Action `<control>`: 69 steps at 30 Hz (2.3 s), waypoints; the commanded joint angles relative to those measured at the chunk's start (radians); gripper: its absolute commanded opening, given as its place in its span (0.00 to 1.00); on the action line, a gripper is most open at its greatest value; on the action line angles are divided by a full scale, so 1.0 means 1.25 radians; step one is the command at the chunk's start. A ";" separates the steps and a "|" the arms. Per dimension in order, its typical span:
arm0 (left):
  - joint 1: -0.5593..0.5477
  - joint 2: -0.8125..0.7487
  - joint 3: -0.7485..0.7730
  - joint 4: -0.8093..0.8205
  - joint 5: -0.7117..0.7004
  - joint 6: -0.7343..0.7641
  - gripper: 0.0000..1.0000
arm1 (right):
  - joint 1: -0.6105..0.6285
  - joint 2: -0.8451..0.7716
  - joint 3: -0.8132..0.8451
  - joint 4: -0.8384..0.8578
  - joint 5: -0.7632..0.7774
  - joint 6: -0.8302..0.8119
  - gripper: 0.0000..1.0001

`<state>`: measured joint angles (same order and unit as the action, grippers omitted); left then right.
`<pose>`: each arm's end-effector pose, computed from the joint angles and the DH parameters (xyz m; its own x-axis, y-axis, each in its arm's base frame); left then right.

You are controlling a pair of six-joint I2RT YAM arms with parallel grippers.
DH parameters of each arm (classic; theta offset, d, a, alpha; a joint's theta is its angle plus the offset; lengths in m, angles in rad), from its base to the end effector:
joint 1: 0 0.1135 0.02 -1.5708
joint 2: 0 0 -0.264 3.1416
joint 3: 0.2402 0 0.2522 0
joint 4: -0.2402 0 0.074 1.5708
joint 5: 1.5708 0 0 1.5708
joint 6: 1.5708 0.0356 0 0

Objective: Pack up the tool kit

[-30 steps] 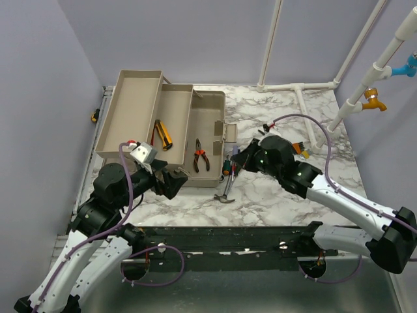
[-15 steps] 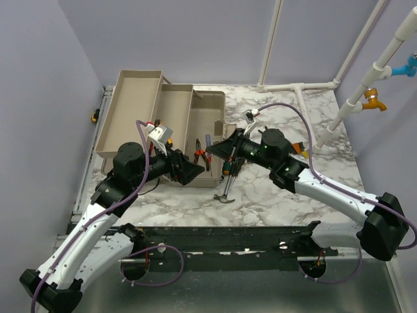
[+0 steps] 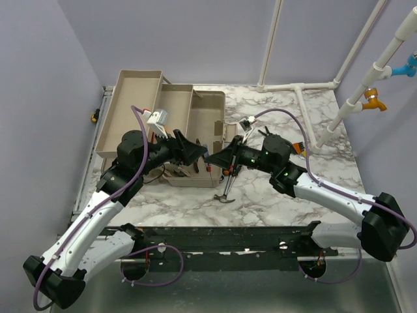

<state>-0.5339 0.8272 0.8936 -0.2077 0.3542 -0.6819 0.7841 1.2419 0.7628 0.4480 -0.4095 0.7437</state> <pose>0.1556 -0.1063 0.3688 -0.5813 -0.3431 -0.7379 0.5237 0.5363 -0.6619 0.1927 0.2123 0.3004 -0.6455 0.2333 -0.7272 -0.6692 0.2860 0.6858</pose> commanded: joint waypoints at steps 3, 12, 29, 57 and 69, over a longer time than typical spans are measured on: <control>0.003 0.026 -0.011 0.062 -0.005 -0.061 0.67 | 0.007 -0.051 -0.014 0.033 -0.024 -0.028 0.02; 0.002 0.049 -0.008 0.089 0.020 -0.069 0.58 | 0.008 -0.041 -0.005 0.044 -0.049 -0.024 0.02; -0.015 0.072 -0.025 0.134 0.043 -0.066 0.00 | 0.015 0.022 0.045 0.062 -0.061 -0.025 0.26; 0.102 0.348 0.523 -0.426 -0.810 0.647 0.00 | 0.014 -0.183 0.143 -0.682 0.736 -0.121 0.90; 0.176 0.428 0.525 -0.434 -0.672 0.553 0.77 | 0.007 -0.197 0.130 -0.860 0.901 -0.020 1.00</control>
<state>-0.3332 1.3472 1.5410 -0.7315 -0.5552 0.0692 0.7975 0.9646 0.8921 -0.4484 0.5415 0.6579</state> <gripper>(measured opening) 0.616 0.983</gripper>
